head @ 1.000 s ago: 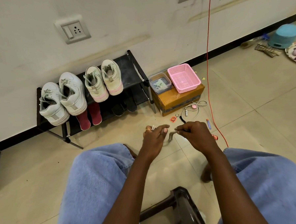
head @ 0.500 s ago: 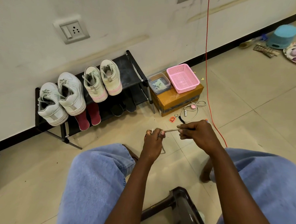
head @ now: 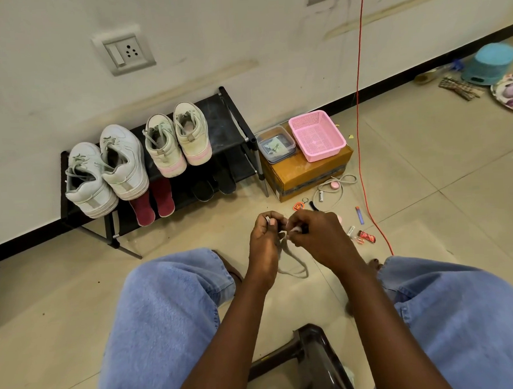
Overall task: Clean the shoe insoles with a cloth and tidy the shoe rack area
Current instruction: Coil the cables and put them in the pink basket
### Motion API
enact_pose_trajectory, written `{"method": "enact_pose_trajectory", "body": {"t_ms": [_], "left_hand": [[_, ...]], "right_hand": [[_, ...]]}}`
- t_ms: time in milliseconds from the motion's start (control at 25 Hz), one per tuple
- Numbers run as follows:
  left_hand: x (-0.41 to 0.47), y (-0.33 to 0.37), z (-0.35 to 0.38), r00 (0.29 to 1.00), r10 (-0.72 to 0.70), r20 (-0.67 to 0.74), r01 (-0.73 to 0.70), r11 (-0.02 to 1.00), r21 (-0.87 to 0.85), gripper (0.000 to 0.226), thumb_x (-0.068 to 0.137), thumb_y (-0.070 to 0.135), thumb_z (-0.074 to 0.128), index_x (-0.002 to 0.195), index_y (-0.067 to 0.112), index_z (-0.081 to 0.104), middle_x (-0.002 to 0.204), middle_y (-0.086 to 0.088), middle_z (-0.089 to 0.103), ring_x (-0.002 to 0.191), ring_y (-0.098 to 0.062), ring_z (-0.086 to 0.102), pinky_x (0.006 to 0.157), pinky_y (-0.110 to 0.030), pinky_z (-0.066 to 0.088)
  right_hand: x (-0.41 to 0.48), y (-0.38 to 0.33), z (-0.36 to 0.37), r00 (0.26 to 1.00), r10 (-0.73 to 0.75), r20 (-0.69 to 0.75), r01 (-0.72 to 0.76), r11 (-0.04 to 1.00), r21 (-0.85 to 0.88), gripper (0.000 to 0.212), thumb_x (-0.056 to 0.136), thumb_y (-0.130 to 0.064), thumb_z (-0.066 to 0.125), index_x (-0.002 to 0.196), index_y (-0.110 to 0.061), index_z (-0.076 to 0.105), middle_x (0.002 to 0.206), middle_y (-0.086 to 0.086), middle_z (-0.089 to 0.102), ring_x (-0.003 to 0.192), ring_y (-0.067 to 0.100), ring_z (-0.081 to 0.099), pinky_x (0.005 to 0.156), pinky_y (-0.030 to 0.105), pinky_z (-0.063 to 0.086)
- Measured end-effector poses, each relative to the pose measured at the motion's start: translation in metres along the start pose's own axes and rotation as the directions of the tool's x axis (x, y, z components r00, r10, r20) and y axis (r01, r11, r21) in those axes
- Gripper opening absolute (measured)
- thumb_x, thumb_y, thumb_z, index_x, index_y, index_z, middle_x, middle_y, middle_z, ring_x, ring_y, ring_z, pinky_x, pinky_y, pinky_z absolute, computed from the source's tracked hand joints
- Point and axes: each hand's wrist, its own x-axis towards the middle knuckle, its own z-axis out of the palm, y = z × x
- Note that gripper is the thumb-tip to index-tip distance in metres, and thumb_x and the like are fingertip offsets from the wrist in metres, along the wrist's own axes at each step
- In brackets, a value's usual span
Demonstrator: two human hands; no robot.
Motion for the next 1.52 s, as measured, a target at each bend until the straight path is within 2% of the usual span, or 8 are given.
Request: {"method": "enact_pose_trajectory", "body": {"t_ms": [80, 280, 480, 720, 840, 1040, 1200, 1520], "left_hand": [[-0.002, 0.000, 0.003, 0.999, -0.030, 0.032, 0.032, 0.999, -0.040, 0.027, 0.102, 0.013, 0.033, 0.093, 0.017, 0.058, 0.082, 0.001, 0.066, 0.078, -0.016, 0.057, 0.072, -0.028, 0.045], [-0.004, 0.001, 0.007, 0.994, -0.069, 0.088, 0.084, 0.980, -0.180, 0.029, 0.102, 0.010, 0.030, 0.100, 0.011, 0.059, 0.098, -0.011, 0.065, 0.090, -0.021, 0.060, 0.080, -0.030, 0.049], [-0.008, 0.007, 0.009, 0.990, -0.073, 0.119, 0.094, 0.977, -0.189, 0.035, 0.102, 0.003, 0.025, 0.101, 0.009, 0.059, 0.091, -0.005, 0.067, 0.076, -0.010, 0.065, 0.072, -0.020, 0.053], [-0.013, 0.006, 0.016, 0.993, -0.057, 0.104, 0.072, 0.985, -0.154, 0.037, 0.102, 0.006, 0.028, 0.106, 0.017, 0.063, 0.102, -0.003, 0.067, 0.095, -0.014, 0.062, 0.088, -0.028, 0.048], [-0.014, 0.006, 0.020, 0.998, -0.057, 0.039, 0.061, 0.988, -0.141, 0.033, 0.102, 0.008, 0.029, 0.104, 0.013, 0.061, 0.100, -0.005, 0.066, 0.093, -0.014, 0.062, 0.081, -0.024, 0.051], [-0.010, 0.011, 0.015, 0.998, -0.062, -0.025, 0.056, 0.977, -0.204, 0.034, 0.099, -0.002, 0.028, 0.097, 0.012, 0.059, 0.089, -0.007, 0.062, 0.082, -0.015, 0.058, 0.070, -0.022, 0.049], [-0.013, 0.016, 0.018, 0.995, -0.101, -0.023, 0.092, 0.963, -0.252, 0.036, 0.101, 0.002, 0.025, 0.098, 0.012, 0.059, 0.091, -0.006, 0.063, 0.084, -0.014, 0.059, 0.071, -0.019, 0.051], [-0.020, 0.022, 0.021, 0.987, -0.159, 0.004, 0.143, 0.873, -0.465, 0.033, 0.100, 0.004, 0.031, 0.103, 0.013, 0.062, 0.095, -0.006, 0.069, 0.094, -0.019, 0.064, 0.078, -0.025, 0.053]], "right_hand": [[-0.001, -0.003, 0.004, 0.998, 0.020, -0.062, -0.016, 0.998, 0.060, 0.018, 0.082, -0.009, 0.065, 0.095, -0.017, 0.056, 0.078, 0.001, 0.062, 0.071, 0.017, 0.062, 0.067, 0.028, 0.053], [-0.002, -0.003, 0.006, 0.995, 0.045, -0.087, -0.033, 0.991, 0.133, 0.037, 0.085, -0.015, 0.065, 0.115, -0.018, 0.044, 0.088, -0.001, 0.062, 0.074, 0.006, 0.058, 0.056, 0.000, 0.041], [-0.001, 0.000, 0.010, 0.977, 0.091, -0.191, -0.045, 0.972, 0.230, 0.032, 0.087, -0.007, 0.061, 0.112, -0.017, 0.044, 0.089, 0.006, 0.070, 0.067, 0.006, 0.062, 0.063, 0.007, 0.050], [0.001, -0.005, 0.008, 0.951, 0.162, -0.262, -0.101, 0.967, 0.232, 0.035, 0.082, -0.010, 0.068, 0.109, -0.011, 0.045, 0.088, 0.007, 0.067, 0.067, 0.008, 0.058, 0.050, -0.004, 0.039], [-0.001, -0.008, 0.015, 0.955, 0.156, -0.253, -0.106, 0.974, 0.200, 0.027, 0.086, -0.011, 0.062, 0.108, -0.014, 0.045, 0.087, 0.006, 0.067, 0.069, 0.010, 0.059, 0.052, 0.001, 0.040], [-0.001, -0.009, 0.022, 0.980, 0.082, -0.181, -0.032, 0.964, 0.264, 0.022, 0.087, -0.004, 0.059, 0.107, -0.012, 0.055, 0.087, -0.005, 0.062, 0.080, 0.006, 0.058, 0.062, -0.004, 0.041], [0.000, -0.006, 0.026, 0.963, 0.082, -0.255, -0.016, 0.967, 0.254, 0.017, 0.085, -0.005, 0.062, 0.101, -0.007, 0.066, 0.094, 0.006, 0.070, 0.080, 0.005, 0.058, 0.066, -0.004, 0.041], [-0.001, -0.015, 0.031, 0.937, 0.163, -0.310, -0.039, 0.929, 0.368, 0.017, 0.082, -0.010, 0.065, 0.092, -0.014, 0.052, 0.089, 0.003, 0.065, 0.080, 0.010, 0.060, 0.068, 0.008, 0.045]]}}
